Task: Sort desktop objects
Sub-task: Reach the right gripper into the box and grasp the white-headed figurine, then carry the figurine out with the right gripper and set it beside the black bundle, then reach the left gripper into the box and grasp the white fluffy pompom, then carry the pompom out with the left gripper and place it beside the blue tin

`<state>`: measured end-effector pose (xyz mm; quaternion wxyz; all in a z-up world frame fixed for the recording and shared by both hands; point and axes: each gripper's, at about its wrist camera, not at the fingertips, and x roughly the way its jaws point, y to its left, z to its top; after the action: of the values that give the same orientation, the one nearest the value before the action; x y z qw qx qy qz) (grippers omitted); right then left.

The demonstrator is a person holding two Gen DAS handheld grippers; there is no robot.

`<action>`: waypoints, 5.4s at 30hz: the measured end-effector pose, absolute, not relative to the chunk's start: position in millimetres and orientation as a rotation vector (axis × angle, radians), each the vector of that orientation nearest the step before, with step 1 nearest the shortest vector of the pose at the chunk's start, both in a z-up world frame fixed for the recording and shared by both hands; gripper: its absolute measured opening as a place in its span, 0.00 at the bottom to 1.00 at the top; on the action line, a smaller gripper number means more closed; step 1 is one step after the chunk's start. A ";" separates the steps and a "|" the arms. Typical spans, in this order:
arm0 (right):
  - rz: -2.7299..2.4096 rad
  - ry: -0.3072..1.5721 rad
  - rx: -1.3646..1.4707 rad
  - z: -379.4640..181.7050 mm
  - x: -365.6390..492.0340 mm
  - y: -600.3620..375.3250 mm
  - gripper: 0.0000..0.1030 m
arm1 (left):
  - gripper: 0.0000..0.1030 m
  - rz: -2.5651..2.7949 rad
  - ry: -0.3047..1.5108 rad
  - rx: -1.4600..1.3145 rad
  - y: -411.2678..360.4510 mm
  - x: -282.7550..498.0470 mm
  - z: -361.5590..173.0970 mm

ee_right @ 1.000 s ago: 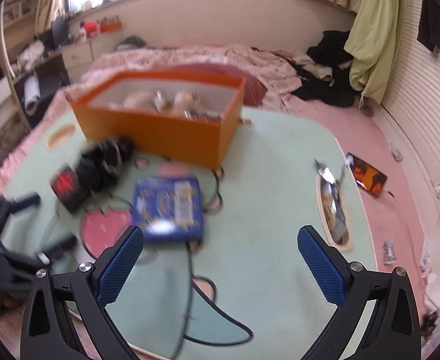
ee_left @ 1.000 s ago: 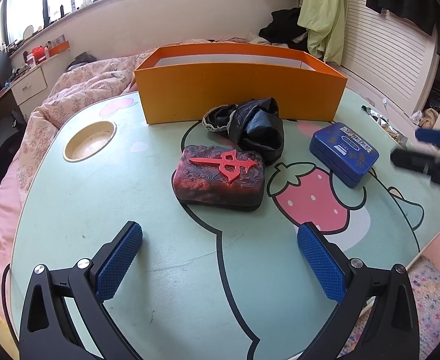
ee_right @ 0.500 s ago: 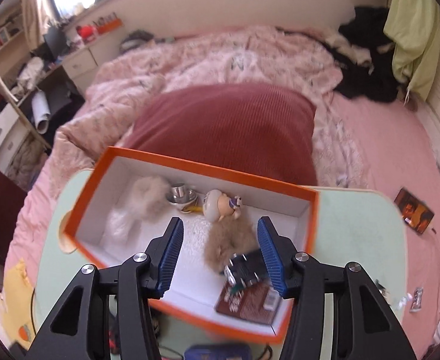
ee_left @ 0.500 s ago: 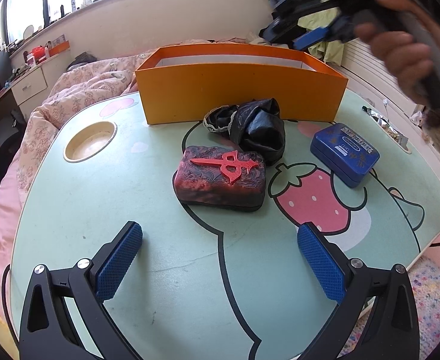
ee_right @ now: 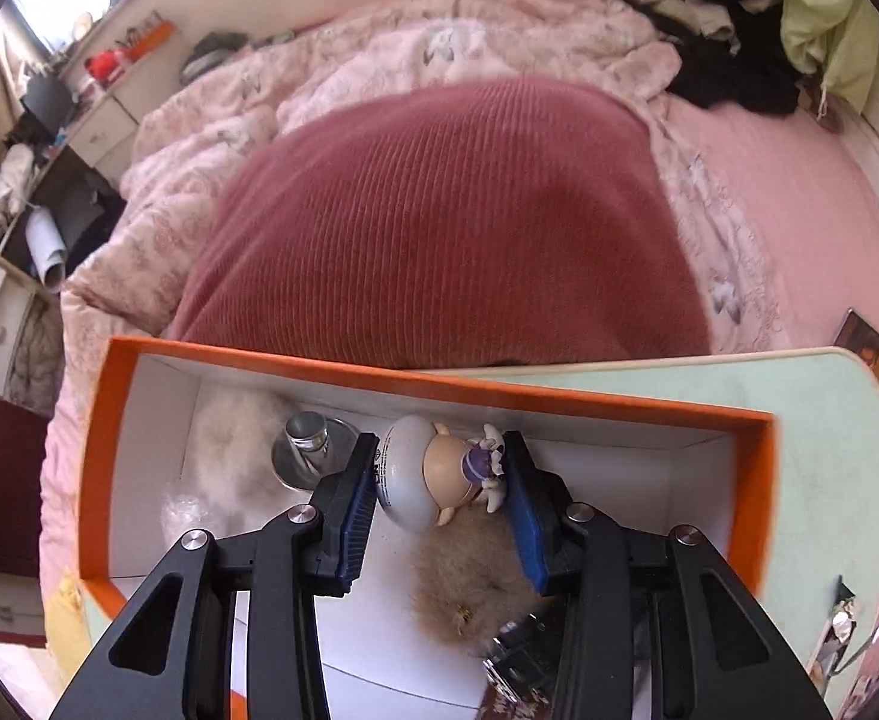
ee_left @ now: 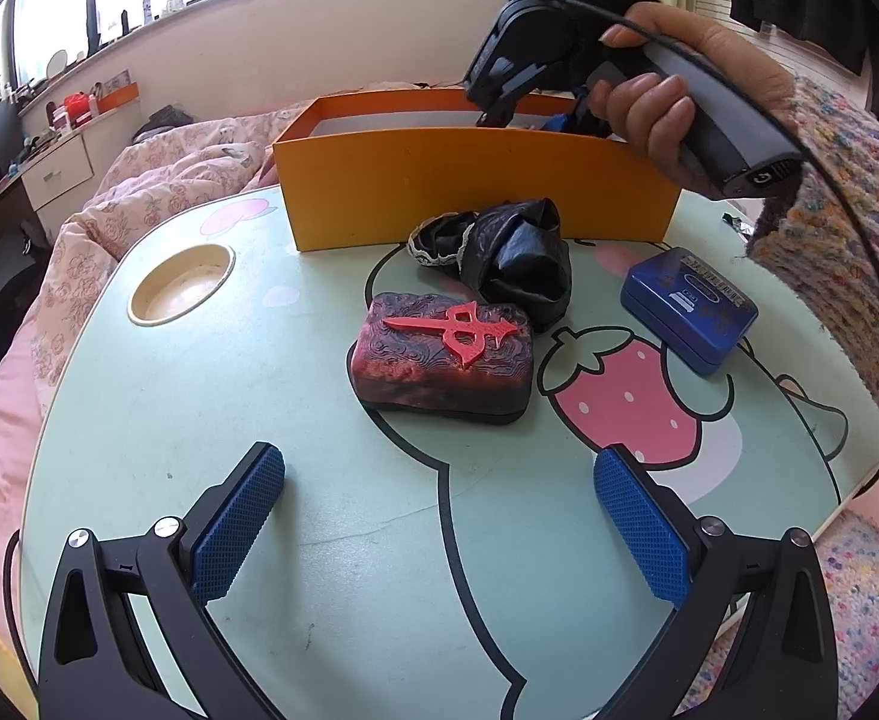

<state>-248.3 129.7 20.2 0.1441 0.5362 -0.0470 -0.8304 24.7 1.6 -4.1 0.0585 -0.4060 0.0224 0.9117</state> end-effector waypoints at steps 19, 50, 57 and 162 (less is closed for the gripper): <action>-2.282 -0.085 1.290 51.7 -106.0 149.2 0.38 | 1.00 2.767 0.066 -1.231 1.1 25.3 -3.9; -2.503 0.232 1.172 -37.0 0.4 202.1 1.00 | 1.00 2.770 0.068 -1.235 -0.3 27.3 -3.8; -2.492 0.239 1.148 -34.2 -0.2 199.6 1.00 | 1.00 2.770 0.068 -1.235 -0.3 27.6 -3.9; -2.476 0.222 1.094 -32.8 -2.0 201.9 1.00 | 1.00 2.685 0.123 -1.289 17.5 16.1 -10.5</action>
<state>-2.0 201.9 -32.8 0.2111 0.3937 0.0798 -0.8911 16.1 17.5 -10.5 0.0803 -0.4309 0.0413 0.8979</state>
